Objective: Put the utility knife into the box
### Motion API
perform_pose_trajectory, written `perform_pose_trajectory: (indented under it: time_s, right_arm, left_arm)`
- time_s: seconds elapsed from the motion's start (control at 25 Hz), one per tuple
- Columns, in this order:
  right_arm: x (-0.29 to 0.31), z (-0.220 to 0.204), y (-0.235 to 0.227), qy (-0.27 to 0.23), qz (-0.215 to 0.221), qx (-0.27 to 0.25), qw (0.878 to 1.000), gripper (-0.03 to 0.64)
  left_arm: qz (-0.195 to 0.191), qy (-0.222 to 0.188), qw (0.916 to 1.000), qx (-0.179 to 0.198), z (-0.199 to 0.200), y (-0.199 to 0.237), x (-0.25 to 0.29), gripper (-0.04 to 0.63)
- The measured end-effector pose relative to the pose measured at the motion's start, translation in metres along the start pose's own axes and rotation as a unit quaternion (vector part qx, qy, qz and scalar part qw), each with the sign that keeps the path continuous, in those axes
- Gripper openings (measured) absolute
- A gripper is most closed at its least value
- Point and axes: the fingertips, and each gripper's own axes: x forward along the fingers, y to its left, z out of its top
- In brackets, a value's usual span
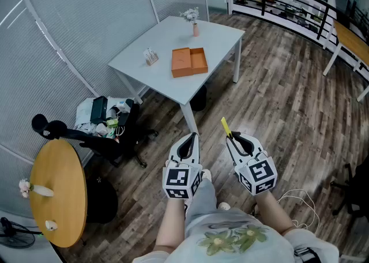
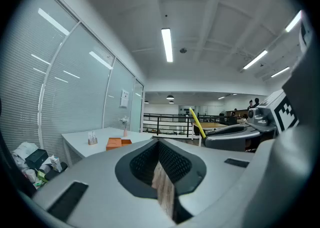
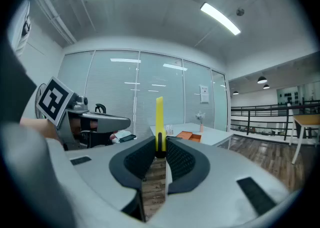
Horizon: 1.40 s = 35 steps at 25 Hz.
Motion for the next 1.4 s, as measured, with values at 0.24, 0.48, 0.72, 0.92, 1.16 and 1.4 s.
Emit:
perform_pose_trajectory:
  time_s: [0.24,0.48,0.72,0.92,1.16,1.4]
  right_arm:
    - [0.068,0.001,-0.021,0.004,-0.003,0.001,1.000,0.073]
    - [0.164,0.020,-0.053,0.004,-0.008,-0.009,1.000,0.074]
    - [0.245,0.039,-0.081,0.002,-0.025,-0.011,1.000,0.074]
    - [0.282,0.035,-0.105,0.011,-0.043,-0.003,0.999,0.074]
    - [0.316,0.029,-0.143,0.024,-0.055,0.009,0.998,0.074]
    - [0.368,0.026,-0.191,0.028,-0.049,0.014,0.998,0.074]
  left_arm:
    - [-0.008,0.004,1.0000,-0.004,-0.004,0.047,0.052,0.002]
    - [-0.007,-0.001,1.0000,-0.003,0.011,0.124,0.127,0.002]
    - [-0.018,-0.002,0.9998,-0.008,0.023,0.187,0.191,0.002]
    - [-0.035,0.007,0.9994,-0.008,0.019,0.211,0.234,0.002]
    - [-0.049,0.024,0.9984,-0.012,0.012,0.222,0.286,0.002]
    - [-0.047,0.031,0.9984,-0.009,0.013,0.241,0.346,0.002]
